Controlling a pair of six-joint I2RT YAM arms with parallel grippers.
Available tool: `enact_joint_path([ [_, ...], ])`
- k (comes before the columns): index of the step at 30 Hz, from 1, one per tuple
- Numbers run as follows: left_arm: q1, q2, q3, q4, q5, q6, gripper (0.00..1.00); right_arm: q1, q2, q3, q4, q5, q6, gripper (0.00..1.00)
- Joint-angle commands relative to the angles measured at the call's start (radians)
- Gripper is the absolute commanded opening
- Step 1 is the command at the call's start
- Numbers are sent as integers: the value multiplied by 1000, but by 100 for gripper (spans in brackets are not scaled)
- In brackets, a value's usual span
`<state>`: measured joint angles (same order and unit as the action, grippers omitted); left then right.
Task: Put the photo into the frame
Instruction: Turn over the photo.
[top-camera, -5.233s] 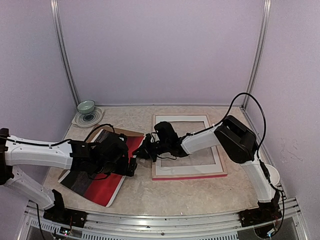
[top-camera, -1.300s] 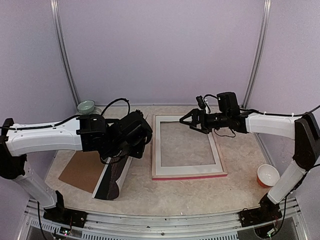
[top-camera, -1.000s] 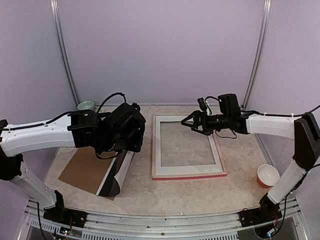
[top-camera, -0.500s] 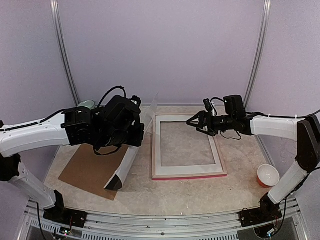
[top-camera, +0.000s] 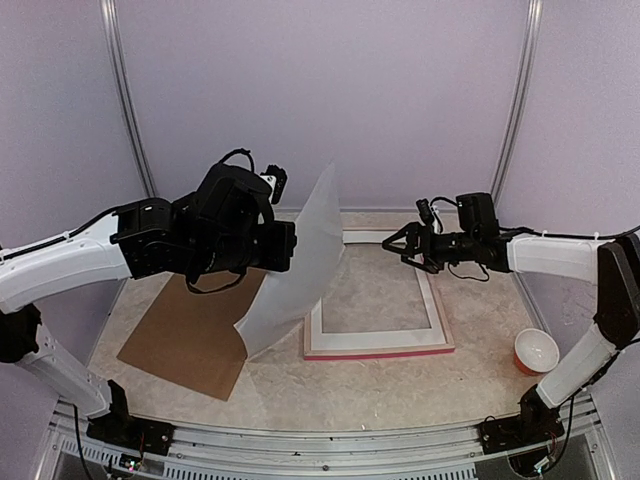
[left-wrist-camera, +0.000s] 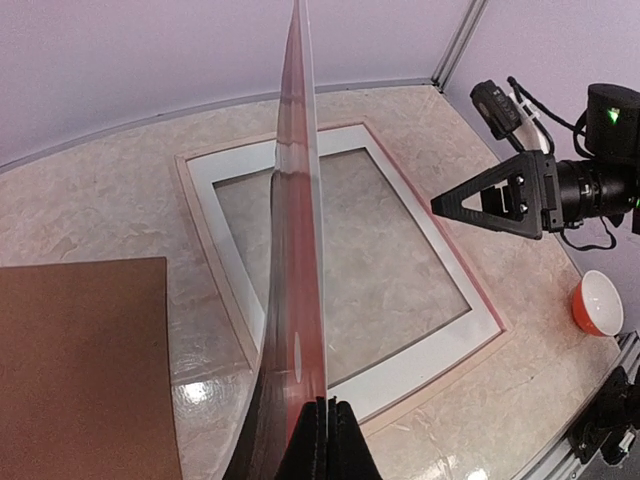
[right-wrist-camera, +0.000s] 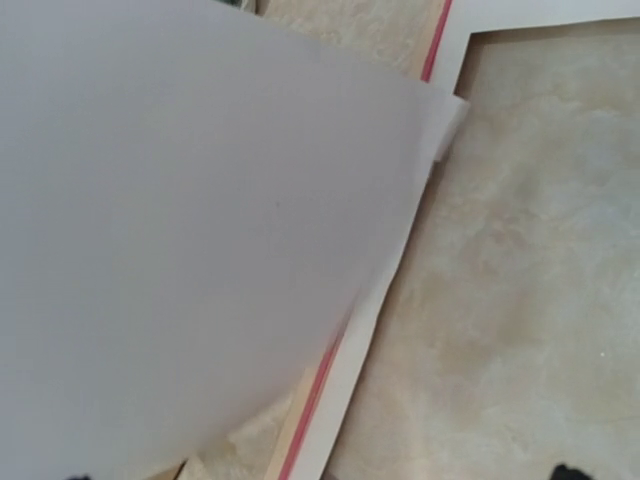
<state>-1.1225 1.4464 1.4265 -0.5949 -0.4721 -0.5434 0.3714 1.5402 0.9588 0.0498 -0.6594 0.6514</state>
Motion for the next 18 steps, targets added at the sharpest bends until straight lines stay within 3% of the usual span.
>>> enact_joint_path([
  [1,5,5,48,59,44,38,2,-19,-41,-21,22,-16,2,99],
  [18,55,19,106,193,152,51,2,-64,-64,-84,74,-45,18,99],
])
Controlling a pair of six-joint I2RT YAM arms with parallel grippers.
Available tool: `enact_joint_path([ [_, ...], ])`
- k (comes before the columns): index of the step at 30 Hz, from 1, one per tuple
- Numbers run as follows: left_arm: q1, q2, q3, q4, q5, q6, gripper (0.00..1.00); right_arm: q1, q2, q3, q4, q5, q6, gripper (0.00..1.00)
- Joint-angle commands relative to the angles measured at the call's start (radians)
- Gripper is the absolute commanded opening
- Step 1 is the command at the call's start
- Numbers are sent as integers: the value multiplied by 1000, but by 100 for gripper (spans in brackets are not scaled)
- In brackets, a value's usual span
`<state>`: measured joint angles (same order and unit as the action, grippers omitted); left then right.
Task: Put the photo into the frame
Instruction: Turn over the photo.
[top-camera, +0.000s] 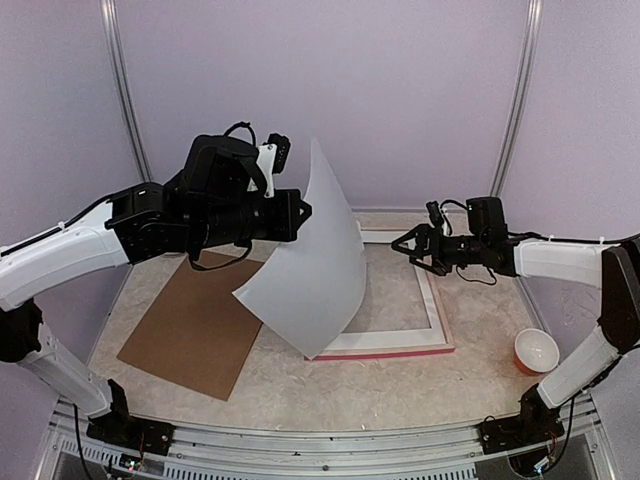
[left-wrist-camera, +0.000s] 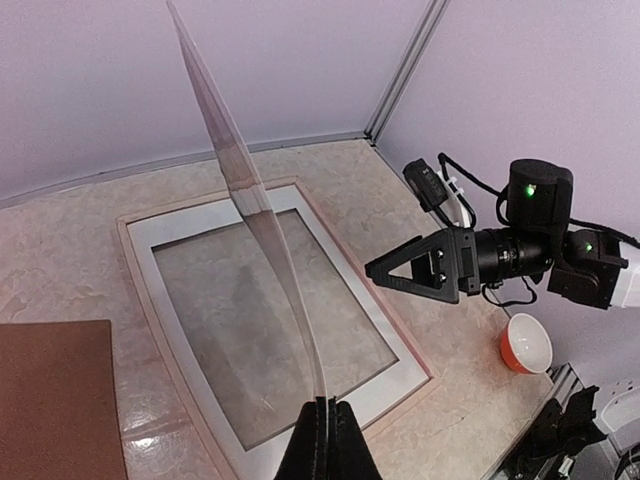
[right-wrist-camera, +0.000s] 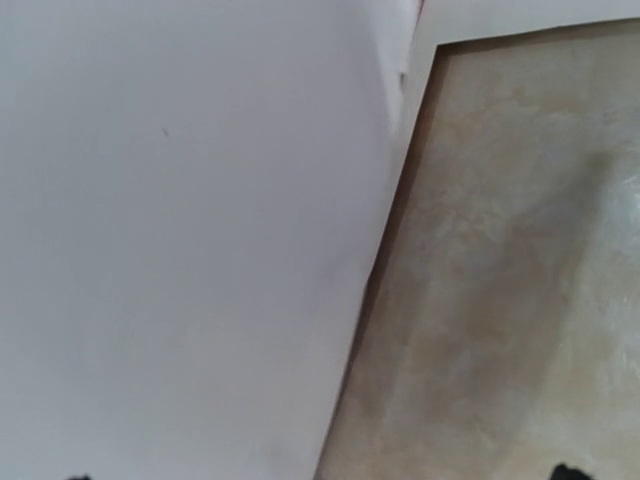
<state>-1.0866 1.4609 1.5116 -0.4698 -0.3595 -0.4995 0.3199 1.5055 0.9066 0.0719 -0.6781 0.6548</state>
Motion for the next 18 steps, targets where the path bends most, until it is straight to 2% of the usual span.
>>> enact_joint_path([
  [1,21,2,16,76,42,2,2,-12,-28,-45,78,-39,24,99],
  [6,46,-25,-41,130,70,-27,2,-12,-5,-141,322,-129,139,99],
  [13,89,-58,-132,194,137,-84,2,-10,130,-255,791,-231,394,99],
  [18,93,-69,-161,222,155,-105,2,22,205,-238,827,-212,409,99],
])
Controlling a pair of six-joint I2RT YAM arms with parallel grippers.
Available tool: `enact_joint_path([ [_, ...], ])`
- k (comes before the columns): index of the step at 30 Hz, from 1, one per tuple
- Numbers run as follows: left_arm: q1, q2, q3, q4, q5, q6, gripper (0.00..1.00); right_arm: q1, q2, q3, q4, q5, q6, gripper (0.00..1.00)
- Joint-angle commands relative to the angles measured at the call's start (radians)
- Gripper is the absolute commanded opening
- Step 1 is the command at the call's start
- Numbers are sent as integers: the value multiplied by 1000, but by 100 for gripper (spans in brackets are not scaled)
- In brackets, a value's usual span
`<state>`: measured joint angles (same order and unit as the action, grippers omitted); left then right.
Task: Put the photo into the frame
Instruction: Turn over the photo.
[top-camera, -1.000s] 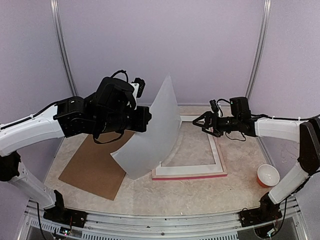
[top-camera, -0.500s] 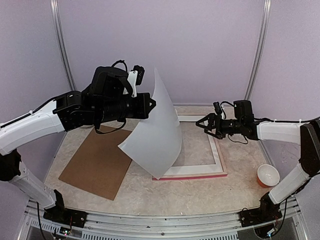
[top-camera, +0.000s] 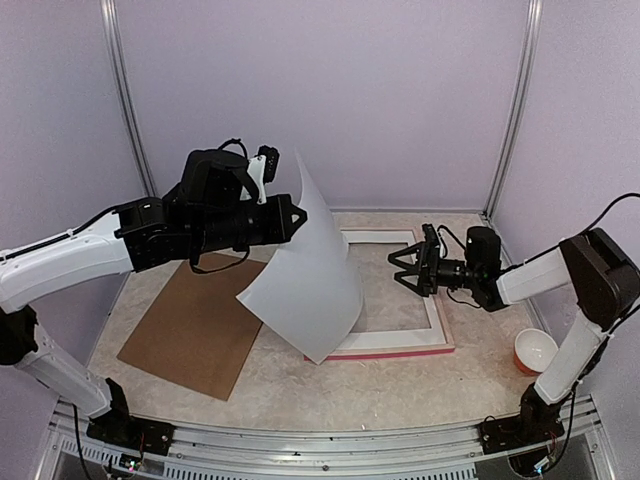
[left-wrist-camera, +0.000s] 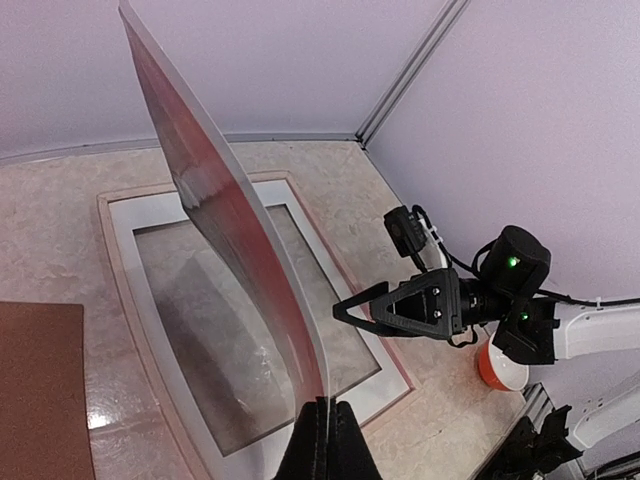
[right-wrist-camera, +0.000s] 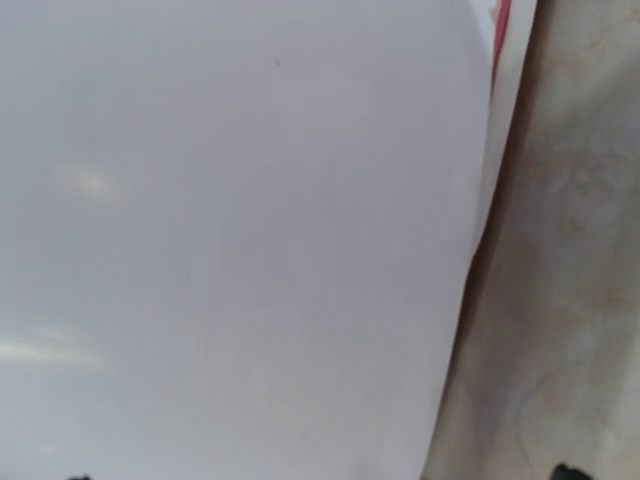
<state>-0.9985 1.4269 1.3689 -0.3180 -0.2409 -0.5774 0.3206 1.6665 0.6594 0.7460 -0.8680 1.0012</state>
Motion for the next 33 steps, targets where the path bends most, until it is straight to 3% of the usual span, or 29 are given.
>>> enact_joint_path([
  [1,4,-37,-22,73,36,-30,2,27,59,14,163,-22,68,99],
  [12,85,-74,-116,95,13,-113,2,80,192,51,254,-32,155,99],
  [22,223,-138,-373,106,93,-234,3,80,106,98,-19,12,23,99],
  [33,247,-200,-564,62,80,-302,6,86,84,161,-225,55,-66,99],
])
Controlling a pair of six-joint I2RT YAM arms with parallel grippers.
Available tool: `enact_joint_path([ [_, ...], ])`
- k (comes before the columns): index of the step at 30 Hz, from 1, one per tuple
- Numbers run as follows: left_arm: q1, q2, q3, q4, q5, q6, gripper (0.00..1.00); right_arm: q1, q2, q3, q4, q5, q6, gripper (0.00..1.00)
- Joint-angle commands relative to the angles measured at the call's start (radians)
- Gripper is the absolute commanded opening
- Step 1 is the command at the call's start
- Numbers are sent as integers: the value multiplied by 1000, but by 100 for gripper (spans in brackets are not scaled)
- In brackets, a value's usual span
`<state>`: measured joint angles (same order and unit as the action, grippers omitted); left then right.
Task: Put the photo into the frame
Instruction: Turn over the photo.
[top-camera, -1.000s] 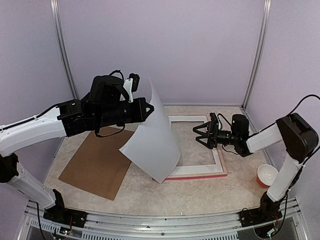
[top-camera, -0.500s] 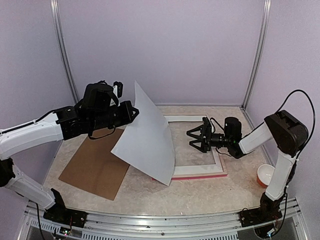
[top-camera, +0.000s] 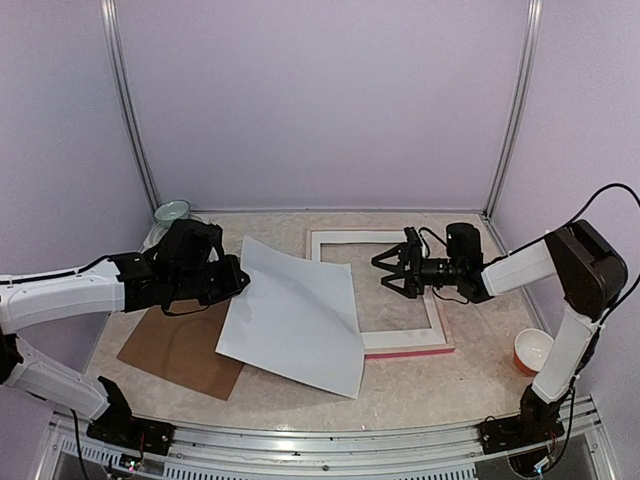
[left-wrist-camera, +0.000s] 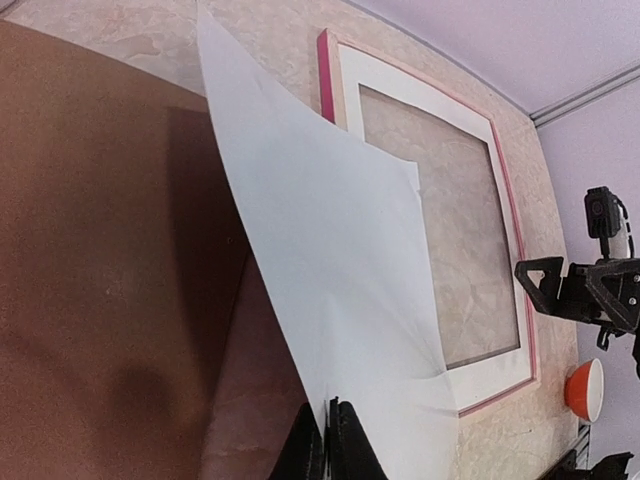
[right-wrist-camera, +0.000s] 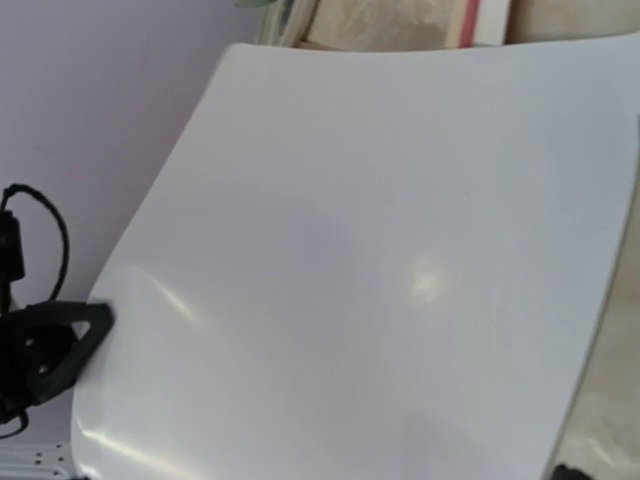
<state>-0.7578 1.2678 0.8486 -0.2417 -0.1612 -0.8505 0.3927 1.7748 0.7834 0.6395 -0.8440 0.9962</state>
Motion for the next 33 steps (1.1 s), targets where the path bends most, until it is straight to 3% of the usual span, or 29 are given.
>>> enact_joint_path([
  [1,7,-46,-58,-15,-2,-34,7,16,-23,47,-151,42,-76,99],
  [13,6,-19,-219,34,10,-88,15,38,-26,101,-409,103,-192,99],
  [18,6,9,-273,90,31,-111,25,40,-43,93,-479,97,-229,99],
  [27,6,53,-321,164,59,-133,35,75,-27,103,-558,97,-267,99],
  [33,6,56,-327,166,54,-130,45,98,12,103,-510,75,-234,98],
])
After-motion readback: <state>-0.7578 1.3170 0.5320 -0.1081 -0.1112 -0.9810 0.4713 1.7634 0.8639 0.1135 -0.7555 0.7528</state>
